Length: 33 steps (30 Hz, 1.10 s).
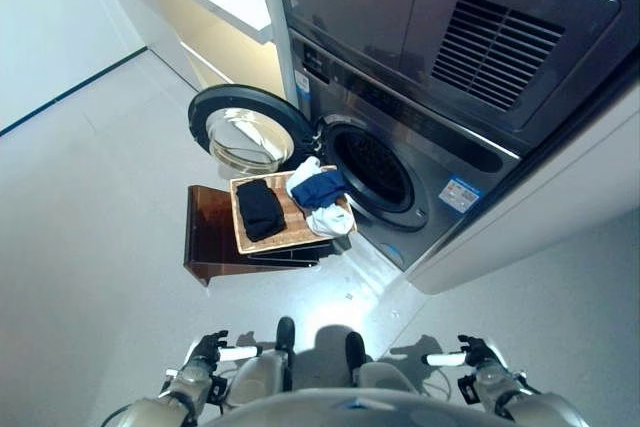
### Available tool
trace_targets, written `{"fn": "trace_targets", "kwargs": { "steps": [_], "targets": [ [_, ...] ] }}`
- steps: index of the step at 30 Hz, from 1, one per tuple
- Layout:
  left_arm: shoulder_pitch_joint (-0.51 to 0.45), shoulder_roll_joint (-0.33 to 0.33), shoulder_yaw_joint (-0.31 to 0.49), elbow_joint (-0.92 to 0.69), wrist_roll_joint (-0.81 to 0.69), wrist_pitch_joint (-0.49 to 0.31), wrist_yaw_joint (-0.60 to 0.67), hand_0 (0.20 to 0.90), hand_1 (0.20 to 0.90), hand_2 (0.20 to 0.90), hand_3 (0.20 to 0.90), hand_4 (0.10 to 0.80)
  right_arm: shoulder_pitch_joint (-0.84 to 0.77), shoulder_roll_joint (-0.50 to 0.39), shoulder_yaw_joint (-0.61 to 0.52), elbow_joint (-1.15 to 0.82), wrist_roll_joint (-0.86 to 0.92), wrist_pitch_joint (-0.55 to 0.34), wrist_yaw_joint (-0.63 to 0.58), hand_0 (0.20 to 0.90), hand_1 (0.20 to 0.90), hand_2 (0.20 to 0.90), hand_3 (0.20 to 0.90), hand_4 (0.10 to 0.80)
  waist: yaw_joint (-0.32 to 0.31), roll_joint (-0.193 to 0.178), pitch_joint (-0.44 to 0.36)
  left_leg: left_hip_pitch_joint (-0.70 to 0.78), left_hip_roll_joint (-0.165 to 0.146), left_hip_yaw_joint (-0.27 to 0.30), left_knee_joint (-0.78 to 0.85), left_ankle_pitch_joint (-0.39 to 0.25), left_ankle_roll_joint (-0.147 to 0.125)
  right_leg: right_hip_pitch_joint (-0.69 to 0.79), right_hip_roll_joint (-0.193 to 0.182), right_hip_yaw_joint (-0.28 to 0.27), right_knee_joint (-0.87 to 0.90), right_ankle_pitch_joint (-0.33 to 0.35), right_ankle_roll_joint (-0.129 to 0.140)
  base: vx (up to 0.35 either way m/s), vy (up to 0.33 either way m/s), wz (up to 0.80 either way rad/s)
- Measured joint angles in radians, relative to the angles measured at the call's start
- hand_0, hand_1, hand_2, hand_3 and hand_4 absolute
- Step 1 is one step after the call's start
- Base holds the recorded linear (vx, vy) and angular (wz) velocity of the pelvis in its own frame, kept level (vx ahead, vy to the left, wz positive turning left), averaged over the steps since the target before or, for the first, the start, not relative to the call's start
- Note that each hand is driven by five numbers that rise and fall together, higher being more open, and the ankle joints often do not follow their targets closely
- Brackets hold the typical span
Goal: Pick up the clothes and place them into the washing machine
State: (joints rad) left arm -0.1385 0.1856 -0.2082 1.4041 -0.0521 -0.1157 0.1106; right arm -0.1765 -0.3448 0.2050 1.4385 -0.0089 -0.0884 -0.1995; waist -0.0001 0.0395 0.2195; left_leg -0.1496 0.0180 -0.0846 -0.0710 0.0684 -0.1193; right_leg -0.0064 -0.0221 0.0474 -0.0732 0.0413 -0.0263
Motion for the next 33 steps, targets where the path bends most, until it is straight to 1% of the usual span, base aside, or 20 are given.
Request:
{"fn": "trace_targets", "kwargs": {
  "steps": [1, 2, 3, 4, 5, 8, 11, 14, 15, 18, 19, 21, 22, 23, 24, 25, 28, 29, 31, 33],
  "targets": [
    [0.002, -0.008, 0.001, -0.001, -0.004, 0.001, 0.0, 0.9, 0.9, 0.9, 0.9, 0.8, -0.003, 0.003, 0.002, -0.003, 0.0, -0.001, 0.001, 0.9, 0.9, 0.9, 0.9, 0.8, 0.012, 0.015, -0.006, 0.002, 0.015, 0.012, 0.022, -0.003, 0.006, 0.003, 0.006, 0.0, -0.002, 0.001, 0.003, 0.17, 0.224, -0.28],
    [0.0, -0.012, 0.001, 0.0, -0.004, 0.001, -0.001, 0.9, 0.9, 0.9, 0.9, 0.8, -0.004, 0.005, 0.001, -0.002, 0.0, -0.001, 0.002, 0.9, 0.9, 0.9, 0.9, 0.8, 0.012, 0.023, -0.011, 0.014, 0.019, 0.013, 0.031, -0.004, 0.019, 0.003, 0.005, 0.003, 0.0, 0.0, 0.006, 0.16, 0.209, -0.29],
    [0.005, -0.019, -0.001, -0.002, -0.003, 0.001, -0.001, 0.9, 0.9, 0.9, 0.9, 0.8, 0.002, 0.004, 0.002, -0.003, 0.0, -0.001, 0.003, 0.9, 0.9, 0.9, 0.9, 0.8, 0.011, 0.045, -0.022, 0.038, 0.026, 0.019, 0.019, 0.009, 0.081, 0.001, 0.013, 0.012, 0.013, 0.0, 0.042, 0.101, 0.17, -0.25],
    [0.006, -0.018, -0.002, -0.002, -0.003, 0.002, 0.001, 0.9, 0.9, 0.9, 0.9, 0.8, 0.003, 0.014, 0.003, -0.004, 0.0, -0.001, 0.004, 0.9, 0.9, 0.9, 0.9, 0.8, 0.011, 0.042, -0.02, 0.054, 0.013, 0.039, 0.015, 0.044, 0.134, 0.0, 0.005, 0.023, 0.033, -0.016, 0.067, 0.061, 0.149, -0.25],
    [0.005, -0.011, -0.002, -0.002, -0.002, 0.001, 0.001, 0.9, 0.9, 0.9, 0.9, 0.8, 0.006, 0.03, 0.011, -0.001, 0.0, 0.002, 0.006, 0.9, 0.9, 0.9, 0.9, 0.8, 0.01, 0.026, -0.021, 0.066, -0.004, 0.057, 0.005, 0.049, 0.157, -0.002, -0.017, 0.03, 0.047, -0.027, 0.089, 0.055, 0.129, -0.19],
    [-0.015, 0.011, -0.002, -0.002, 0.002, 0.001, 0.005, 0.9, 0.9, 0.9, 0.9, 0.8, 0.007, 0.06, 0.022, -0.007, 0.0, 0.002, 0.007, 0.9, 0.9, 0.9, 0.9, 0.8, 0.012, -0.001, -0.023, 0.078, -0.041, 0.075, -0.008, 0.034, 0.183, 0.0, -0.052, 0.03, 0.043, -0.04, 0.11, 0.095, 0.119, -0.14],
    [-0.019, 0.036, -0.001, -0.011, 0.005, -0.001, 0.016, 0.9, 0.9, 0.9, 0.9, 0.8, -0.007, 0.088, 0.04, -0.017, -0.003, 0.001, 0.008, 0.9, 0.9, 0.9, 0.9, 0.8, 0.015, -0.021, -0.026, 0.09, -0.055, 0.086, -0.007, 0.024, 0.193, 0.019, -0.066, 0.026, 0.017, -0.033, 0.122, 0.055, 0.069, -0.13],
    [-0.016, 0.049, -0.002, -0.019, 0.007, -0.001, 0.021, 0.9, 0.9, 0.9, 0.9, 0.8, -0.024, 0.105, 0.042, -0.033, -0.003, -0.004, 0.008, 0.9, 0.9, 0.9, 0.9, 0.8, 0.019, -0.045, -0.04, 0.092, -0.055, 0.089, -0.007, 0.017, 0.19, 0.031, -0.067, 0.026, -0.001, -0.03, 0.126, 0.042, 0.08, -0.15],
    [-0.014, 0.048, -0.002, -0.019, 0.008, -0.001, 0.021, 0.9, 0.9, 0.9, 0.9, 0.8, -0.029, 0.107, 0.042, -0.031, -0.003, -0.004, 0.008, 0.9, 0.9, 0.9, 0.9, 0.8, 0.026, -0.049, -0.042, 0.092, -0.055, 0.089, -0.003, 0.012, 0.183, 0.031, -0.071, 0.026, -0.001, -0.03, 0.125, 0.086, 0.134, -0.21],
    [0.008, 0.044, -0.003, -0.019, 0.019, 0.0, 0.02, 0.9, 0.9, 0.9, 0.9, 0.8, -0.028, 0.108, 0.041, -0.03, -0.004, -0.002, 0.008, 0.9, 0.9, 0.9, 0.9, 0.8, 0.051, -0.074, -0.069, 0.09, -0.049, 0.112, -0.001, -0.002, 0.18, 0.015, -0.067, 0.047, 0.003, -0.034, 0.121, 0.102, 0.134, -0.06],
    [0.02, 0.044, -0.003, -0.016, 0.024, 0.003, 0.019, 0.9, 0.9, 0.9, 0.9, 0.8, -0.034, 0.105, 0.042, -0.023, -0.007, 0.0, 0.008, 0.9, 0.9, 0.9, 0.9, 0.8, 0.049, -0.084, -0.075, 0.09, -0.06, 0.112, 0.001, -0.019, 0.195, 0.002, -0.069, 0.049, 0.036, -0.046, 0.125, 0.032, 0.112, 0.06],
    [0.025, 0.045, -0.008, -0.016, 0.027, 0.004, 0.019, 0.9, 0.9, 0.9, 0.9, 0.8, -0.028, 0.096, 0.053, -0.018, -0.023, 0.001, 0.007, 0.9, 0.9, 0.9, 0.9, 0.8, 0.043, -0.091, -0.08, 0.088, -0.067, 0.106, 0.001, -0.018, 0.206, -0.066, -0.063, 0.055, 0.18, -0.103, 0.137, -0.057, 0.096, 0.14],
    [0.021, 0.045, -0.011, -0.017, 0.027, 0.004, 0.019, 0.9, 0.9, 0.9, 0.9, 0.8, -0.034, 0.092, 0.073, -0.016, -0.024, 0.002, 0.007, 0.9, 0.9, 0.9, 0.9, 0.8, 0.042, -0.086, -0.075, 0.082, -0.063, 0.103, 0.003, -0.017, 0.21, -0.106, -0.052, 0.062, 0.248, -0.107, 0.141, -0.034, 0.067, 0.18],
    [0.012, 0.05, -0.011, -0.015, 0.028, 0.004, 0.02, 0.9, 0.9, 0.9, 0.9, 0.8, -0.043, 0.09, 0.106, -0.019, -0.025, 0.001, 0.007, 0.9, 0.9, 0.9, 0.9, 0.8, 0.034, -0.076, -0.068, 0.072, -0.049, 0.092, 0.01, -0.011, 0.219, -0.171, -0.036, 0.073, 0.357, -0.101, 0.155, 0.033, 0.023, 0.23],
    [-0.003, 0.056, -0.027, -0.015, 0.03, 0.004, 0.021, 0.9, 0.9, 0.9, 0.9, 0.8, -0.049, 0.09, 0.13, -0.019, -0.025, 0.002, 0.007, 0.9, 0.9, 0.9, 0.9, 0.8, 0.022, -0.073, -0.054, 0.076, -0.049, 0.068, 0.006, -0.002, 0.237, -0.236, -0.026, 0.085, 0.462, -0.129, 0.159, 0.067, -0.023, 0.29],
    [-0.011, 0.06, -0.04, -0.012, 0.04, 0.003, 0.021, 0.9, 0.9, 0.9, 0.9, 0.8, -0.04, 0.093, 0.141, -0.022, -0.028, 0.002, 0.007, 0.9, 0.9, 0.9, 0.9, 0.8, 0.009, -0.071, -0.053, 0.078, -0.051, 0.056, -0.003, 0.002, 0.235, -0.244, -0.023, 0.094, 0.436, -0.149, 0.143, 0.085, -0.073, 0.35],
    [-0.053, 0.067, -0.05, -0.012, 0.041, -0.002, 0.027, 0.9, 0.9, 0.9, 0.9, 0.8, -0.034, 0.098, 0.159, -0.032, -0.045, 0.002, 0.005, 0.9, 0.9, 0.9, 0.9, 0.8, 0.014, -0.076, -0.033, 0.077, -0.062, 0.028, -0.007, 0.004, 0.24, -0.266, -0.029, 0.103, 0.312, -0.138, 0.145, 0.09, -0.109, 0.37],
    [-0.074, 0.066, -0.048, -0.006, 0.04, 0.0, 0.033, 0.9, 0.9, 0.9, 0.9, 0.8, -0.043, 0.099, 0.174, -0.048, -0.057, 0.001, 0.004, 0.9, 0.9, 0.9, 0.9, 0.8, 0.007, -0.075, -0.015, 0.071, -0.065, 0.013, -0.006, 0.005, 0.241, -0.269, -0.033, 0.11, 0.227, -0.114, 0.159, 0.056, -0.121, 0.26],
    [-0.083, 0.068, -0.045, 0.0, 0.039, 0.0, 0.045, 0.9, 0.9, 0.9, 0.9, 0.8, -0.064, 0.096, 0.181, -0.061, -0.077, 0.004, -0.001, 0.9, 0.9, 0.9, 0.9, 0.8, 0.008, -0.085, 0.009, 0.072, -0.071, 0.012, -0.005, 0.006, 0.24, -0.282, -0.037, 0.11, 0.14, -0.053, 0.168, 0.057, -0.108, 0.34],
    [-0.081, 0.068, -0.046, 0.0, 0.04, 0.0, 0.049, 0.9, 0.9, 0.9, 0.9, 0.8, -0.061, 0.1, 0.195, -0.069, -0.113, 0.004, -0.001, 0.9, 0.9, 0.9, 0.9, 0.8, 0.004, -0.114, 0.013, 0.08, -0.093, -0.014, -0.004, 0.004, 0.23, -0.26, -0.057, 0.097, 0.111, -0.004, 0.149, 0.025, -0.115, 0.25]
  ]
}}
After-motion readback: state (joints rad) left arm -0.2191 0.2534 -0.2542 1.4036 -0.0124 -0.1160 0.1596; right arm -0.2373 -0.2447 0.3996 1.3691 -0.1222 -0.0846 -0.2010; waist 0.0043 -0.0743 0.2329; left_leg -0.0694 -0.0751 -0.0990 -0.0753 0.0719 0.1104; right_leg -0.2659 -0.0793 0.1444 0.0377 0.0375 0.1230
